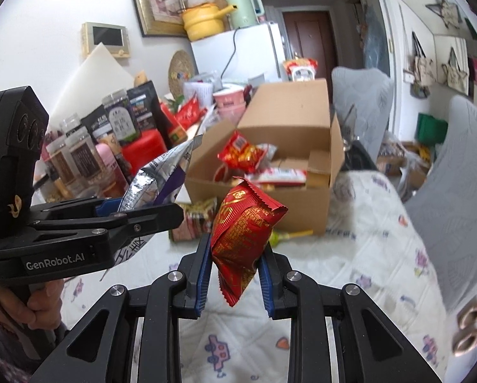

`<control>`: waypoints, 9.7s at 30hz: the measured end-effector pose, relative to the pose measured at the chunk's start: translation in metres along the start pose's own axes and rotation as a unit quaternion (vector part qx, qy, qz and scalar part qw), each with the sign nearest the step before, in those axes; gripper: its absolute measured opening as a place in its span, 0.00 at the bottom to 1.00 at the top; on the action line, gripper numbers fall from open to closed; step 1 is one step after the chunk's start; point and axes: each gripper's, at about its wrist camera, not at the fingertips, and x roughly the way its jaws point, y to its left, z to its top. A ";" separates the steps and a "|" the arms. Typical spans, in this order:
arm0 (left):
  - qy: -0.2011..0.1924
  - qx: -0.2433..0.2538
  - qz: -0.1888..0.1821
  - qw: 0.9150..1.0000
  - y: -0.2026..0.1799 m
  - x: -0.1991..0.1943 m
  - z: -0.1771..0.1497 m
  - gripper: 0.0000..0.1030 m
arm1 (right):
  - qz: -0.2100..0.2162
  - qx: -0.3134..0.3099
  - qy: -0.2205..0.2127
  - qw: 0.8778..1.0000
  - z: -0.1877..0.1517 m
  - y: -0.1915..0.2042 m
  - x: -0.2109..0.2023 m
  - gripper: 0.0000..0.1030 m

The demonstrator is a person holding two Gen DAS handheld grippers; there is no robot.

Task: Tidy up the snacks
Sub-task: 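Lift the silver bag with left tool while right tool lifts the red packet, then lower both held bags into the box and open both tools, then withdraw both open tools from the box back toward the table, then approach the green-gold biscuit bag with left tool while right tool approaches the lollipop, then grasp the biscuit bag with left tool while right tool grasps the yellow lollipop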

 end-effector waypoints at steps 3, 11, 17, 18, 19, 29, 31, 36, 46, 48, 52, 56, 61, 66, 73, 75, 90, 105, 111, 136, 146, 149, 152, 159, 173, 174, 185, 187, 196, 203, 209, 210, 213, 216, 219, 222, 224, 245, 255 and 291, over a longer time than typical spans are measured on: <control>-0.012 0.004 0.004 1.000 -0.001 -0.004 0.010 0.42 | -0.003 -0.012 -0.011 1.000 0.012 0.002 -0.002 0.26; -0.048 0.026 0.002 0.999 -0.007 -0.009 0.040 0.42 | -0.005 -0.032 -0.038 0.999 0.043 0.002 -0.004 0.26; -0.075 0.028 0.002 0.997 -0.004 -0.009 0.064 0.42 | -0.007 -0.045 -0.058 0.997 0.068 0.000 0.002 0.26; -0.079 0.028 0.003 0.996 -0.002 -0.008 0.067 0.42 | -0.007 -0.047 -0.062 0.997 0.073 -0.001 0.005 0.26; -0.085 0.027 0.004 0.996 -0.001 -0.007 0.073 0.42 | -0.008 -0.047 -0.064 0.997 0.077 -0.001 0.007 0.26; -0.103 0.005 0.014 0.995 0.023 0.019 0.116 0.42 | -0.012 -0.050 -0.087 0.995 0.120 -0.017 0.034 0.26; -0.103 0.001 0.019 0.994 0.028 0.027 0.121 0.42 | -0.013 -0.050 -0.086 0.995 0.128 -0.021 0.043 0.26; -0.098 -0.006 0.027 0.995 0.043 0.052 0.139 0.41 | -0.015 -0.046 -0.079 0.996 0.141 -0.032 0.067 0.26; -0.085 -0.026 0.055 0.995 0.065 0.103 0.155 0.42 | -0.029 -0.016 -0.052 0.998 0.157 -0.054 0.117 0.26; -0.078 -0.025 0.061 0.995 0.068 0.113 0.154 0.42 | -0.035 -0.016 -0.047 0.998 0.157 -0.057 0.125 0.26; -0.057 -0.035 0.060 0.996 0.074 0.132 0.149 0.42 | -0.044 -0.011 -0.029 0.999 0.156 -0.061 0.143 0.26; -0.042 -0.042 0.063 0.996 0.080 0.146 0.142 0.42 | -0.049 0.000 -0.003 0.999 0.150 -0.067 0.162 0.26; -0.023 -0.049 0.060 0.997 0.086 0.158 0.136 0.41 | -0.048 0.000 0.019 0.999 0.145 -0.072 0.176 0.26; -0.005 -0.053 0.078 0.995 0.091 0.167 0.134 0.41 | -0.054 -0.001 0.042 0.998 0.138 -0.073 0.190 0.26; 0.036 -0.041 0.105 0.993 0.091 0.192 0.127 0.41 | -0.085 -0.022 0.090 0.992 0.125 -0.066 0.216 0.26; 0.049 -0.037 0.109 0.992 0.090 0.200 0.125 0.41 | -0.084 -0.026 0.104 0.991 0.121 -0.065 0.223 0.26; 0.115 -0.043 0.120 0.985 0.095 0.227 0.118 0.42 | -0.108 -0.056 0.153 0.981 0.110 -0.060 0.241 0.35; 0.116 -0.041 0.134 0.983 0.090 0.208 0.121 0.44 | -0.111 -0.057 0.141 0.982 0.117 -0.060 0.228 0.55; 0.079 -0.038 0.139 0.987 0.086 0.183 0.126 0.44 | -0.110 -0.054 0.116 0.986 0.125 -0.059 0.211 0.55; -0.042 -0.038 0.083 0.995 0.053 0.071 0.140 0.44 | -0.091 -0.096 -0.023 0.991 0.149 -0.024 0.106 0.61; -0.062 -0.020 0.089 0.994 0.035 0.032 0.133 0.44 | -0.081 -0.094 -0.037 0.992 0.141 -0.014 0.072 0.61; -0.066 -0.012 0.091 0.994 0.028 0.019 0.128 0.44 | -0.080 -0.091 -0.035 0.992 0.134 -0.010 0.062 0.61; -0.066 -0.005 0.092 0.994 0.021 0.006 0.120 0.44 | -0.078 -0.089 -0.035 0.992 0.127 -0.006 0.051 0.61; -0.062 0.001 0.094 0.994 0.010 -0.016 0.097 0.44 | -0.080 -0.085 -0.037 0.992 0.108 0.005 0.025 0.61; -0.025 0.005 0.095 0.995 0.002 -0.031 0.042 0.44 | -0.075 -0.076 -0.011 0.994 0.060 0.017 0.003 0.61; -0.020 0.004 0.095 0.995 0.003 -0.030 0.038 0.44 | -0.074 -0.074 -0.005 0.995 0.057 0.018 0.004 0.61; 0.028 -0.021 0.101 0.994 0.020 -0.009 -0.003 0.44 | -0.067 -0.061 0.033 0.995 0.022 0.018 0.020 0.61; 0.037 -0.025 0.097 0.994 0.025 -0.003 -0.009 0.44 | -0.064 -0.060 0.040 0.995 0.016 0.016 0.025 0.61; 0.065 -0.047 0.088 0.993 0.045 0.023 -0.031 0.44 | -0.058 -0.052 0.074 0.994 -0.004 0.012 0.053 0.61; 0.069 -0.073 0.089 0.991 0.063 0.044 -0.031 0.44 | -0.052 -0.045 0.089 0.994 -0.007 0.003 0.073 0.61; 0.072 -0.089 0.086 0.990 0.074 0.067 -0.030 0.44 | -0.052 -0.035 0.105 0.993 -0.006 -0.007 0.091 0.61; 0.075 -0.090 0.089 0.989 0.075 0.071 -0.030 0.44 | -0.052 -0.032 0.107 0.992 -0.006 -0.009 0.094 0.61; 0.082 -0.099 0.100 0.987 0.079 0.083 -0.030 0.44 | -0.054 -0.028 0.114 0.992 -0.005 -0.014 0.103 0.61; 0.084 -0.110 0.107 0.985 0.084 0.090 -0.031 0.44 | -0.057 -0.025 0.118 0.991 -0.005 -0.019 0.108 0.61; 0.086 -0.116 0.116 0.983 0.085 0.095 -0.032 0.44 | -0.056 -0.019 0.121 0.991 -0.004 -0.024 0.113 0.61; 0.100 -0.116 0.131 0.979 0.086 0.106 -0.034 0.44 | -0.055 -0.013 0.123 0.991 -0.004 -0.027 0.116 0.61; 0.117 -0.123 0.140 0.976 0.089 0.115 -0.035 0.44 | -0.055 -0.011 0.125 0.991 -0.005 -0.029 0.118 0.61; 0.109 -0.080 0.157 0.978 0.090 0.124 -0.027 0.78 | -0.053 -0.005 0.130 0.990 -0.007 -0.034 0.124 0.61; 0.134 -0.110 0.128 0.977 0.106 0.157 -0.031 0.78 | -0.054 -0.007 0.132 0.990 -0.005 -0.036 0.130 0.61; 0.118 -0.083 0.088 0.986 0.075 0.113 -0.035 0.62 | -0.062 -0.015 0.134 0.989 -0.017 -0.035 0.146 0.25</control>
